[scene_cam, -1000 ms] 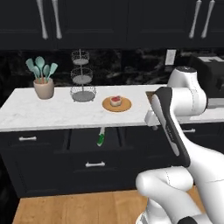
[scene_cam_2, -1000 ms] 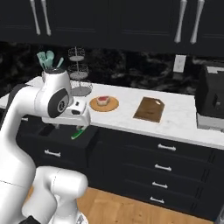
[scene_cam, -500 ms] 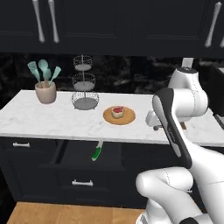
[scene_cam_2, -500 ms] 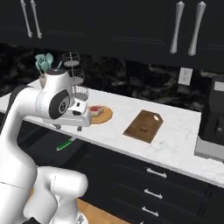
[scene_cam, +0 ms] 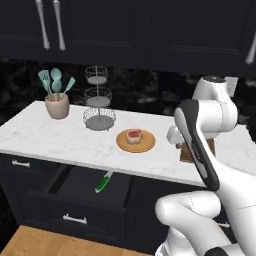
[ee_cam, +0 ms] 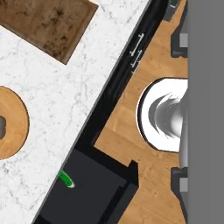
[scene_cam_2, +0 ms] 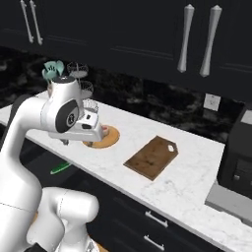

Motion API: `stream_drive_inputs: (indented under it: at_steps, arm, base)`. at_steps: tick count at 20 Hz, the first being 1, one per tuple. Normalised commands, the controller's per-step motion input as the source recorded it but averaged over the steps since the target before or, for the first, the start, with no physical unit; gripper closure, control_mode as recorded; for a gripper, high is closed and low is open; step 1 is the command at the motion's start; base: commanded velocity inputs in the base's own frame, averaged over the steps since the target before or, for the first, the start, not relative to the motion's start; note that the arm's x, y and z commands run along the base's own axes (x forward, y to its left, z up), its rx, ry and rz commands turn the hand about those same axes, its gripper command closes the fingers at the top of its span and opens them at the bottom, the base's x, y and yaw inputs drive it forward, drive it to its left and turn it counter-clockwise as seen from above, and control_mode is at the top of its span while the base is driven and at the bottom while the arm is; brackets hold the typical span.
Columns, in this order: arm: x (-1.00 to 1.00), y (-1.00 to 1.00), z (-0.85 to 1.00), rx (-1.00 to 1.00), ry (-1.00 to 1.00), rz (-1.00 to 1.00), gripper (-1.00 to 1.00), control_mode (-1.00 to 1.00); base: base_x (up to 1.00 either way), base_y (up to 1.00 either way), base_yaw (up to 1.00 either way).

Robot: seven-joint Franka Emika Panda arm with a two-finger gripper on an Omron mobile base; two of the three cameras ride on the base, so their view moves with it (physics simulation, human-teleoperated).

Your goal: Pick up the knife from the drawer and place it on the cutting board. Then place the meat from the plate to the cutting board.

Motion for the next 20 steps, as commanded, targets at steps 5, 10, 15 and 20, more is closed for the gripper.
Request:
stream_drive_inputs:
  at_steps: [5,10,15,20]
  arm:
    - [0.0,0.0,0.0,0.0,0.0,0.0,-1.0,1.0]
    - [0.0,0.0,0.0,0.0,0.0,0.0,-1.0,1.0]
    - [0.0,0.0,0.0,0.0,0.0,0.0,-1.0,1.0]
    - [0.0,0.0,0.0,0.0,0.0,0.0,-1.0,1.0]
  base:
    - [0.62,-0.04,0.22]
    - [0.49,0.0,0.19]
    - [0.19,0.11,0.1]
    - [0.07,0.35,0.13]
